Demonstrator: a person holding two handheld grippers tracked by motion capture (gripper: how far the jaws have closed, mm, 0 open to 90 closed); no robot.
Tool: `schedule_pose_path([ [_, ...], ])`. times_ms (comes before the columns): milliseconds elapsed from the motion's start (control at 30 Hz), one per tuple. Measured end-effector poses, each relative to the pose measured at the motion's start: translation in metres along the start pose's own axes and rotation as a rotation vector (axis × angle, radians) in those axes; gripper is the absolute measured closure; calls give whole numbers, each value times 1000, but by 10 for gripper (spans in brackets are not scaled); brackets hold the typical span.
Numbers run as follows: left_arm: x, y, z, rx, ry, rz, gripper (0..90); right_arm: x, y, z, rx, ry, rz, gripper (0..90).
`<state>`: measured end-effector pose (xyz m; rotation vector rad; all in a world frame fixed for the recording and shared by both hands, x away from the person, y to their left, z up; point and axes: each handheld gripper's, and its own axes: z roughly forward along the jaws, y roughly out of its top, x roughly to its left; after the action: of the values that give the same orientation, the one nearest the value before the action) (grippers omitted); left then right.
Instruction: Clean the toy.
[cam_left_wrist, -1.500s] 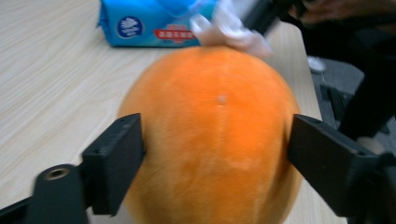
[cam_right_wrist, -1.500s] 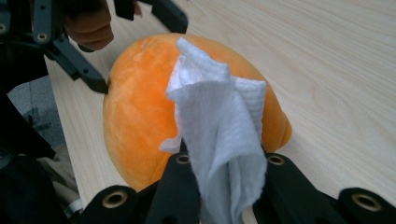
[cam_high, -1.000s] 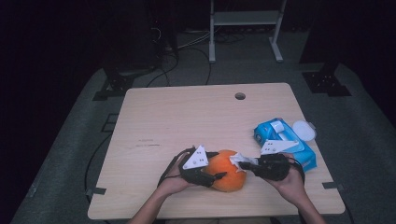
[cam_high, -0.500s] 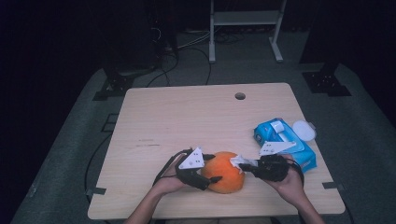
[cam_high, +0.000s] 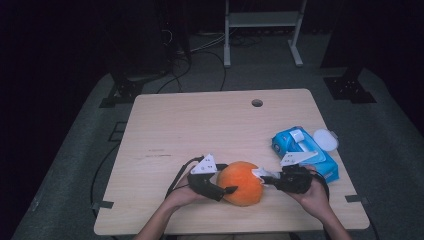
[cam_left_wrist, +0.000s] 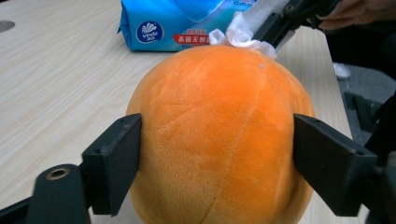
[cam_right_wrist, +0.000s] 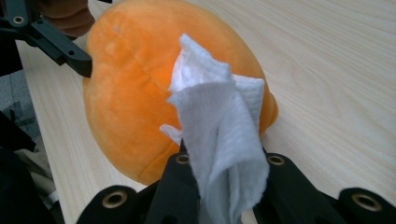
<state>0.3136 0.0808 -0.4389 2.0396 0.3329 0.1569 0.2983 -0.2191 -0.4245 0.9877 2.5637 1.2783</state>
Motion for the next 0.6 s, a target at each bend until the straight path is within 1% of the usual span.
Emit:
schedule_pose_path([
  [33,-2,1,0,1,5,22,212,1,1,0,-2,-2,0,823],
  [67,-3,2,-1,4,6,41,219,4,3,-1,-9,-9,-11,823],
  [167,-11,7,0,3,14,95,235,15,11,-6,-41,2,-39,823],
  [233,-16,9,2,10,10,120,235,21,16,-10,-59,25,-64,823],
  [267,-17,10,3,9,10,120,226,23,17,-10,-57,31,-74,823],
  [300,-17,11,3,9,11,115,210,23,17,-10,-52,27,-78,824],
  [333,-15,11,3,6,7,99,184,22,15,-9,-46,28,-76,824],
  [400,-9,10,3,-2,9,41,111,17,10,-7,-36,32,-62,824],
  [433,-7,9,3,2,7,16,92,15,9,-7,-31,25,-58,824],
  [500,-1,4,6,18,-3,-59,64,13,7,-8,-30,18,-49,824],
  [533,0,3,8,26,-11,-77,65,13,7,-8,-36,23,-46,824],
  [567,0,1,10,30,-29,-81,86,15,8,-8,-35,20,-50,824],
  [600,-2,1,9,28,-13,-44,132,18,10,-8,-35,17,-60,824],
])
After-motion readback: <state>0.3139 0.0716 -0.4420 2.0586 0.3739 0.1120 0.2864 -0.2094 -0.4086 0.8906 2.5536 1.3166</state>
